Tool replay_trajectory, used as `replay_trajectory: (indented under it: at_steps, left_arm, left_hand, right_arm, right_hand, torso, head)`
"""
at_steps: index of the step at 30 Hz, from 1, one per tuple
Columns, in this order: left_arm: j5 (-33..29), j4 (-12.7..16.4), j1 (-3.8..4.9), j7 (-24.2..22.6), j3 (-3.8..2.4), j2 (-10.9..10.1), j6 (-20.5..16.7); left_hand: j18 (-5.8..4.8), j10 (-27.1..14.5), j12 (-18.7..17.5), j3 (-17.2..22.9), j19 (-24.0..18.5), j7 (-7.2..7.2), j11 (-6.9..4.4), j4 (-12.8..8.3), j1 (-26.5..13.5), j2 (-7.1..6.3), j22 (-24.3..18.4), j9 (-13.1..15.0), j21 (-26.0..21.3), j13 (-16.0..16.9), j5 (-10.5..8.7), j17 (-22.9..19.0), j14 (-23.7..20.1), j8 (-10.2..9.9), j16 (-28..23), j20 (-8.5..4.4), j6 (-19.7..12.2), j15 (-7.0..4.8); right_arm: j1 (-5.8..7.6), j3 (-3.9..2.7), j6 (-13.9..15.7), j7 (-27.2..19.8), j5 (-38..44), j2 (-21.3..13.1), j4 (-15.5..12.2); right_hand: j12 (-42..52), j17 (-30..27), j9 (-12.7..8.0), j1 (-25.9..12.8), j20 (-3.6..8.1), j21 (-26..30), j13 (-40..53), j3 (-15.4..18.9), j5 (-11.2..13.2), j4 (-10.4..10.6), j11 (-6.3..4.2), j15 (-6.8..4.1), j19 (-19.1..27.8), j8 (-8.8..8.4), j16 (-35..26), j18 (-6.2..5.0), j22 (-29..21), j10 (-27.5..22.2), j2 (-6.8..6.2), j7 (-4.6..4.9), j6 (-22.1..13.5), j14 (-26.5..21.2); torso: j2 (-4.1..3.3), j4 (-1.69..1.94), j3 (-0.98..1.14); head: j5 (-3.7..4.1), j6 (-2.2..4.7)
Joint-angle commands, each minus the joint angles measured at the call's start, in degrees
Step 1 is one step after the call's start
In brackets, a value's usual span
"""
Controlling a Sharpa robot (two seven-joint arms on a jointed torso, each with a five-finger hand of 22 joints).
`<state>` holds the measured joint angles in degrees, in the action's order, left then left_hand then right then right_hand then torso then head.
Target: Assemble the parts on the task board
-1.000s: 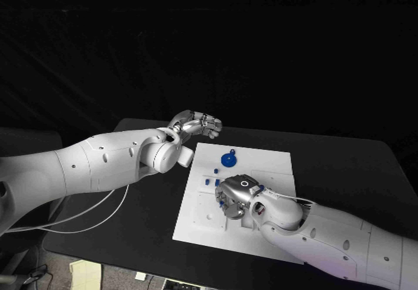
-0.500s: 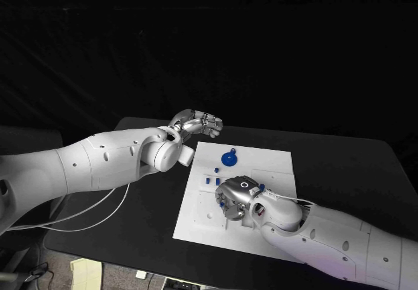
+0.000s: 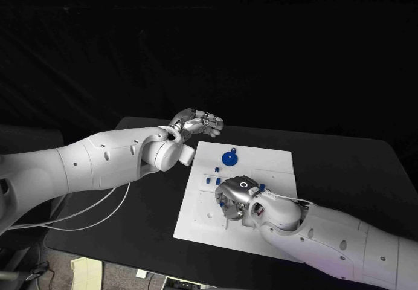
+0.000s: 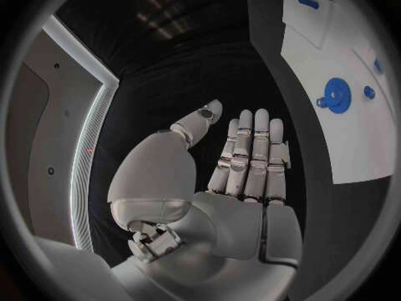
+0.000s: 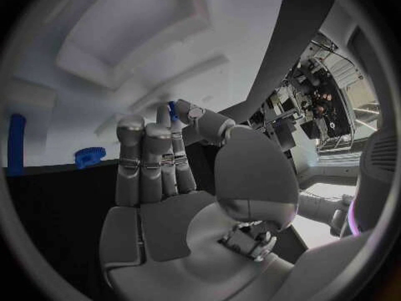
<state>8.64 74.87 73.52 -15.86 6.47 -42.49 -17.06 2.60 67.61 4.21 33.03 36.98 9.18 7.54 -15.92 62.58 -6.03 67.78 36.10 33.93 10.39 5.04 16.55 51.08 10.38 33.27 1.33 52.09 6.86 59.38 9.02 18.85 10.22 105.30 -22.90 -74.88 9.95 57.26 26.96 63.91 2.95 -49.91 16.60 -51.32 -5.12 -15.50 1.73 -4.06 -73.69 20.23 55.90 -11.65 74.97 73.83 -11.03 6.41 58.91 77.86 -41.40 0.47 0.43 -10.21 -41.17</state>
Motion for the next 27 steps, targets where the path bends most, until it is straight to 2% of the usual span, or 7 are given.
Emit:
replay_trajectory:
  at_steps: [1,7,19,20,23,25,27]
  left_arm:
    - [-0.33,0.12,0.15,-0.18,-0.04,0.03,0.6]
    - [-0.33,0.11,0.16,-0.07,-0.04,-0.07,0.71]
    - [-0.33,0.07,0.16,-0.04,-0.04,-0.44,0.79]
    - [-0.33,0.04,0.16,-0.04,-0.03,-0.49,0.77]
    - [-0.33,-0.11,0.16,-0.09,-0.03,-0.62,0.77]
    - [-0.33,-0.25,0.16,-0.12,-0.03,-0.61,0.81]
    - [-0.33,-0.56,0.16,-0.18,-0.03,-0.6,0.91]
  left_hand:
    - [0.74,-0.42,-0.26,-0.28,0.48,0.09,-0.1,0.18,-0.21,0.57,0.01,-0.08,-0.26,-0.08,0.06,0.08,0.02,0.21,-0.25,0.1,-0.36,0.38]
    - [0.76,-0.55,-0.29,-0.31,0.5,0.14,-0.05,0.19,-0.25,0.5,0.02,-0.13,-0.34,-0.14,0.04,0.17,-0.05,0.2,-0.43,0.14,-0.46,0.42]
    - [0.78,-0.64,-0.31,-0.35,0.5,0.17,-0.01,0.22,-0.3,0.46,0.02,-0.16,-0.41,-0.18,0.01,0.25,-0.1,0.19,-0.56,0.17,-0.53,0.46]
    - [0.78,-0.65,-0.31,-0.35,0.5,0.17,-0.01,0.22,-0.3,0.46,0.02,-0.17,-0.41,-0.18,0.01,0.25,-0.1,0.18,-0.57,0.17,-0.53,0.46]
    - [0.79,-0.68,-0.31,-0.35,0.51,0.17,0.01,0.22,-0.29,0.46,0.02,-0.18,-0.43,-0.2,0.01,0.28,-0.12,0.18,-0.61,0.18,-0.55,0.47]
    - [0.79,-0.68,-0.31,-0.35,0.51,0.17,0.01,0.21,-0.29,0.45,0.02,-0.18,-0.44,-0.2,0.01,0.28,-0.12,0.18,-0.63,0.18,-0.55,0.47]
    - [0.8,-0.68,-0.31,-0.35,0.51,0.17,0.01,0.21,-0.28,0.45,0.02,-0.18,-0.44,-0.2,0.01,0.29,-0.12,0.19,-0.64,0.18,-0.55,0.48]
  right_arm:
    - [-0.26,0.27,-0.36,-0.89,-1.88,-0.16,0.35]
    - [-0.25,0.27,1.38,-1.17,-3.12,-0.86,-0.04]
    - [0.5,0.13,4.12,-1.26,-4.42,-5.23,-5.7]
    - [0.72,-0.09,4.36,-1.26,-4.75,-6.04,-6.57]
    - [1.63,-1.2,4.72,-1.03,-5.16,-8.46,-9.03]
    - [2.06,-1.57,4.57,-1.02,-5.49,-9.37,-9.84]
    - [3.09,-2.38,3.09,-0.84,-6.25,-10.93,-11.08]
  right_hand:
    - [-1.56,-0.26,-0.81,-1.01,0.09,-0.12,-0.56,1.04,-0.31,0.19,1.42,0.78,0.44,-1.68,0.19,-3.35,1.01,-2.09,-0.91,1.2,-2.65,-1.27]
    - [-4.24,-0.68,-1.43,-1.91,0.1,0.02,-1.6,4.02,-0.27,0.76,3.07,2.32,0.73,-3.39,0.46,-3.35,0.95,-6.23,-3.56,2.74,-6.17,-1.56]
    - [-4.79,-0.96,-1.53,-1.58,0.1,0.15,-1.84,5.05,-0.76,1.18,3.38,2.62,0.87,-3.66,0.7,-3.35,0.9,-6.84,-4.55,3.07,-7.04,-1.75]
    - [-4.94,-1.03,-1.59,-1.73,0.04,0.19,-1.91,5.44,-0.85,1.33,3.46,2.7,0.92,-3.79,0.74,-3.35,0.89,-7.03,-5.11,3.17,-7.34,-1.81]
    - [-4.81,-1.11,-1.57,-1.32,0.06,0.2,-1.86,5.38,-0.8,1.43,3.38,2.64,0.9,-3.72,0.81,-3.35,0.88,-6.72,-5.11,3.14,-7.3,-1.8]
    - [-4.76,-1.16,-1.56,-1.07,0.05,0.2,-1.84,5.32,-0.7,1.56,3.33,2.58,0.86,-3.68,0.86,-3.35,0.88,-6.56,-5.12,3.13,-7.29,-1.8]
    - [-4.66,-1.25,-1.53,-0.7,0.02,0.22,-1.8,5.17,-0.52,1.79,3.25,2.5,0.82,-3.57,0.93,-3.35,0.86,-6.29,-5.22,3.08,-7.18,-1.8]
  torso:
    - [0.0,-0.03,0.03]
    - [0.03,-0.08,0.03]
    - [0.04,-0.16,0.07]
    - [0.04,-0.16,0.07]
    - [0.05,-0.15,0.06]
    - [0.05,-0.17,0.06]
    - [0.06,-0.17,0.07]
  head:
    - [-0.04,-0.04]
    - [-0.1,-0.03]
    - [0.35,0.46]
    - [0.45,0.57]
    - [0.94,0.96]
    - [1.2,1.14]
    - [1.36,1.28]
